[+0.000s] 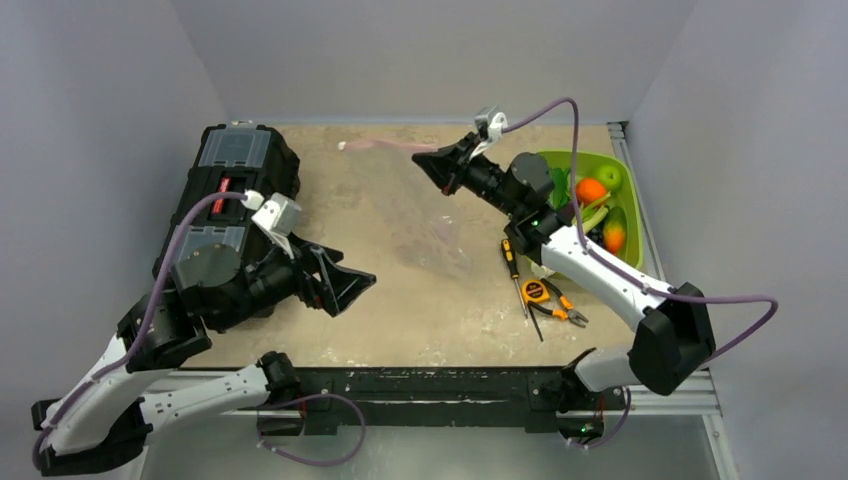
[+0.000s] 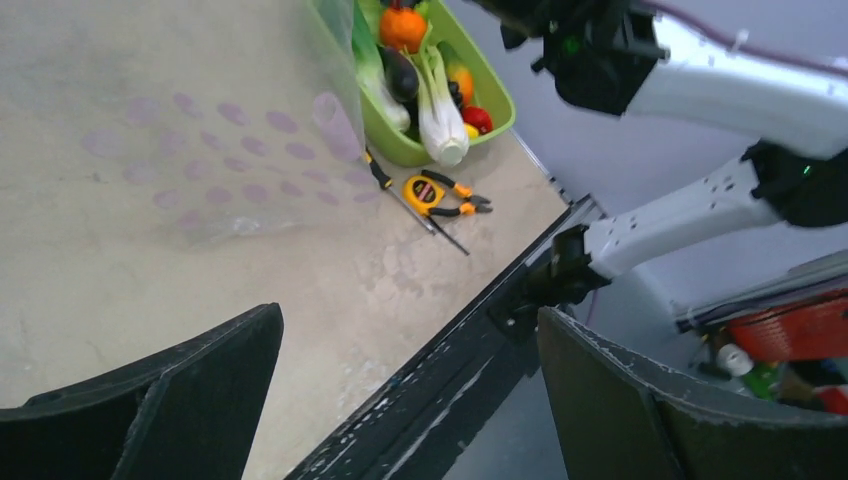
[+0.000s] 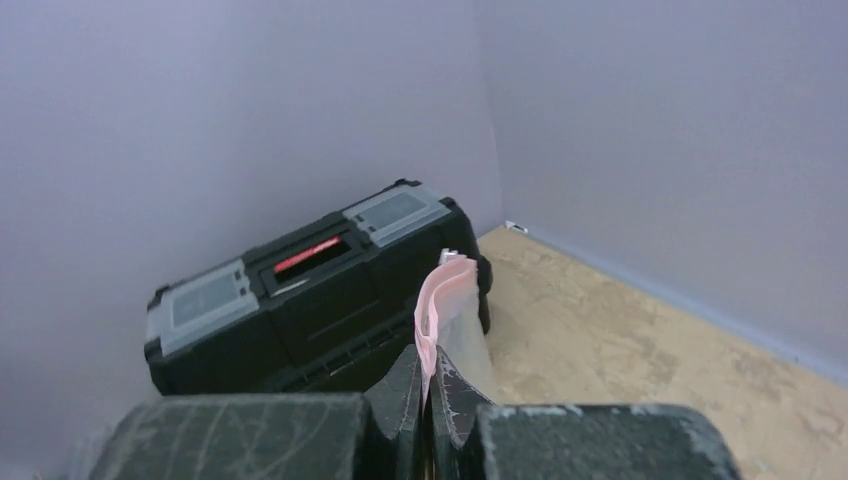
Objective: Place the food in the zip-top bag and seal the zipper
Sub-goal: Pick up the zipper food storage bag at the center of the board, then open the zipper of the food storage bag at the center of the board.
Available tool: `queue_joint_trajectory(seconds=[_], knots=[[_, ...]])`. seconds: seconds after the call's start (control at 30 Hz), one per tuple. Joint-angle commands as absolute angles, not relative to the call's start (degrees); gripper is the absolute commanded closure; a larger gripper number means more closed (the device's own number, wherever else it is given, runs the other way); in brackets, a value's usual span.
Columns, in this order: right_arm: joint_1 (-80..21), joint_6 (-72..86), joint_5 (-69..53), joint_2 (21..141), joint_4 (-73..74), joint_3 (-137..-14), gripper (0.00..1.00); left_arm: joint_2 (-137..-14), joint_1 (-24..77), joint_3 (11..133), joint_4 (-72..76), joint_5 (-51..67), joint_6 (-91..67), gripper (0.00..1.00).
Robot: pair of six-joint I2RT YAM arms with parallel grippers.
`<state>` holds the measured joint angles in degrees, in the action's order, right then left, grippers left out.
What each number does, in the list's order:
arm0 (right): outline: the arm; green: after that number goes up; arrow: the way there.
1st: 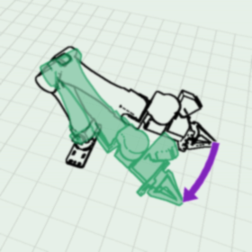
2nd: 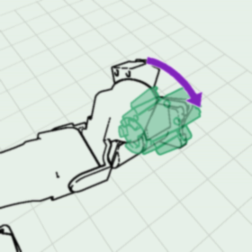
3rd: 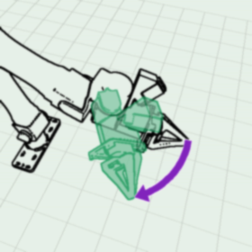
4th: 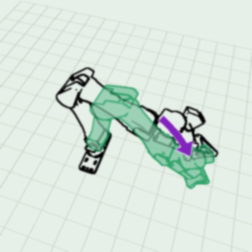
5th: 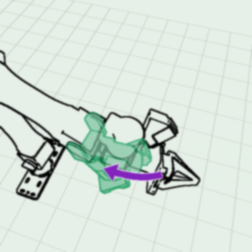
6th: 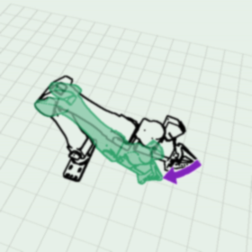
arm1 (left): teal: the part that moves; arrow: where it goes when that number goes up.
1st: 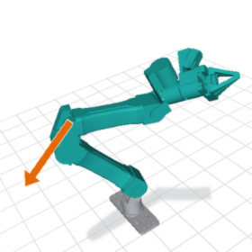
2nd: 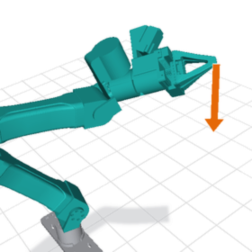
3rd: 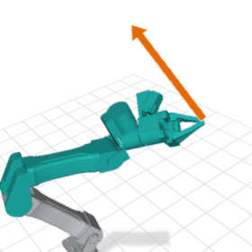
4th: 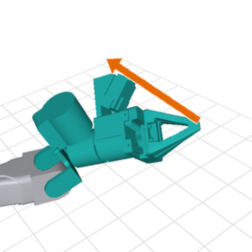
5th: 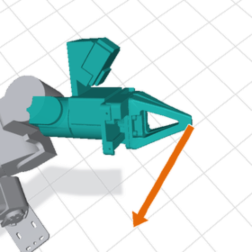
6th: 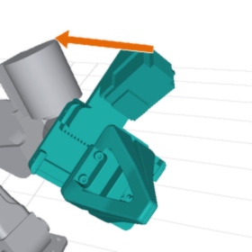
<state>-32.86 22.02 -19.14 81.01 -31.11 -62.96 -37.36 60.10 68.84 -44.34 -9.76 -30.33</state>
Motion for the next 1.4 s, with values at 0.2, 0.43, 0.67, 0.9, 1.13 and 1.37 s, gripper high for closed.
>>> queue_joint_trajectory(seconds=[0.2, 0.43, 0.67, 0.9, 1.13, 1.37], knots=[[-42.61, -2.43, -10.79, 71.30, -32.14, -52.42, 1.00, -47.59, 35.42, 72.61, -46.41, 13.21, -56.97, 0.00], [-46.37, -4.49, -8.13, 67.33, -30.48, -47.22, 1.00, -48.68, 28.03, 65.40, -29.86, 22.45, -82.20, 0.08], [-47.55, -3.92, -8.31, 65.50, -30.34, -44.34, 1.00, -52.55, 27.41, 65.02, -31.54, 15.86, -92.63, 0.20], [-48.21, -3.15, -8.39, 64.89, -30.12, -43.69, 1.00, -51.71, 26.69, 58.00, -27.49, 9.76, -102.99, 0.40], [-48.80, -2.95, -8.28, 64.80, -30.16, -43.48, 1.00, -55.12, 25.58, 57.28, -24.93, 9.53, -104.19, 0.48], [-48.96, -2.81, -8.52, 64.86, -29.34, -43.94, 1.00, -56.97, 25.58, 55.74, -23.12, 10.52, -104.45, 0.58]])
